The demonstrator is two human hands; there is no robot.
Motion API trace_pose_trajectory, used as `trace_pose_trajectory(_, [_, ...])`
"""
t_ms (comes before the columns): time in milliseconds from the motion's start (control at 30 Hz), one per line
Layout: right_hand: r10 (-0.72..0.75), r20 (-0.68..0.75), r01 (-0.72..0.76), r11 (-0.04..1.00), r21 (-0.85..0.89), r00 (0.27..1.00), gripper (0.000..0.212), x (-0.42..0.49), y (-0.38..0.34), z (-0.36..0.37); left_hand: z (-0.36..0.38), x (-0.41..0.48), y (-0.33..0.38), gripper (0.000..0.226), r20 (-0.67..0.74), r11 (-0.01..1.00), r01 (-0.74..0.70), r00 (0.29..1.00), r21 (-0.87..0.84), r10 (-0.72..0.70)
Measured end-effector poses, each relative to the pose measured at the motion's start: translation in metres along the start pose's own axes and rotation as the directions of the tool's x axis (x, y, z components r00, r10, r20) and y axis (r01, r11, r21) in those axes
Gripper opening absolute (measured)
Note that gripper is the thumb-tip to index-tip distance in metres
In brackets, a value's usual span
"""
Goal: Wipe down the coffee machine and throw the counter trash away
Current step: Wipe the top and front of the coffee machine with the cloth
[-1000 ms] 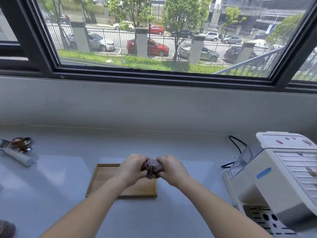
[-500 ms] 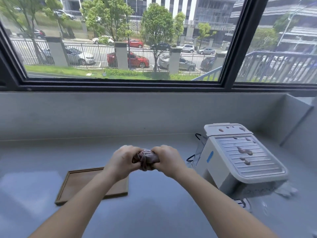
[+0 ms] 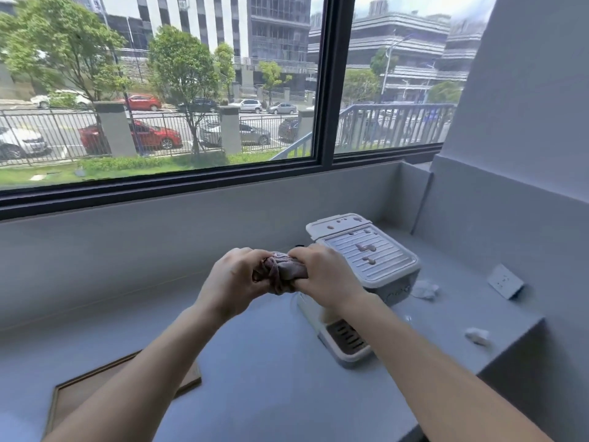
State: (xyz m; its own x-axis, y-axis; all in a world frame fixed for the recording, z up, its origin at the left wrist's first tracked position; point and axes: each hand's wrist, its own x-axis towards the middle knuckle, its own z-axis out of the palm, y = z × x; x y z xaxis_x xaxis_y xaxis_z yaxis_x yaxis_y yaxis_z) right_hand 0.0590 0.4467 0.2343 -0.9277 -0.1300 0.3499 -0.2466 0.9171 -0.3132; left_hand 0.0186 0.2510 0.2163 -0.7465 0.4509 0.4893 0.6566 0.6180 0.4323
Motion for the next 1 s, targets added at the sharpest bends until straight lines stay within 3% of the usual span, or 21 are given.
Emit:
trace_pose_trajectory(267, [0.099, -0.115, -0.109, 0.991, -0.077, 0.988, 0.029, -0.035, 0.052, -0.057, 0.038, 0.042, 0.069, 0.040, -0.012, 0.992, -0.123, 0.992, -0.037, 0.123])
trace_pose_trajectory(500, [0.173, -0.112, -0.185, 0.976, -0.117, 0.979, 0.036, -0.038, 0.125, -0.087, 0.095, 0.082, 0.116, 0.039, -0.036, 0.989, -0.139, 0.990, -0.053, 0.137])
trace_pose_trajectory(700, [0.117, -0.008, -0.117, 0.988, -0.097, 0.993, 0.045, -0.033, 0.191, -0.083, 0.149, 0.093, 0.132, 0.040, -0.011, 0.998, -0.054, 0.998, 0.026, 0.054])
trace_pose_trajectory(833, [0.076, 0.096, -0.074, 0.997, -0.026, 0.993, 0.054, -0.031, 0.218, -0.077, 0.174, 0.088, 0.140, 0.041, -0.095, 0.991, 0.002, 0.995, 0.131, 0.011])
trace_pose_trajectory(1000, [0.048, 0.182, -0.079, 0.982, 0.170, 0.982, 0.077, -0.015, 0.218, -0.075, 0.196, 0.061, 0.138, 0.066, -0.164, 0.983, 0.152, 0.977, 0.103, -0.134])
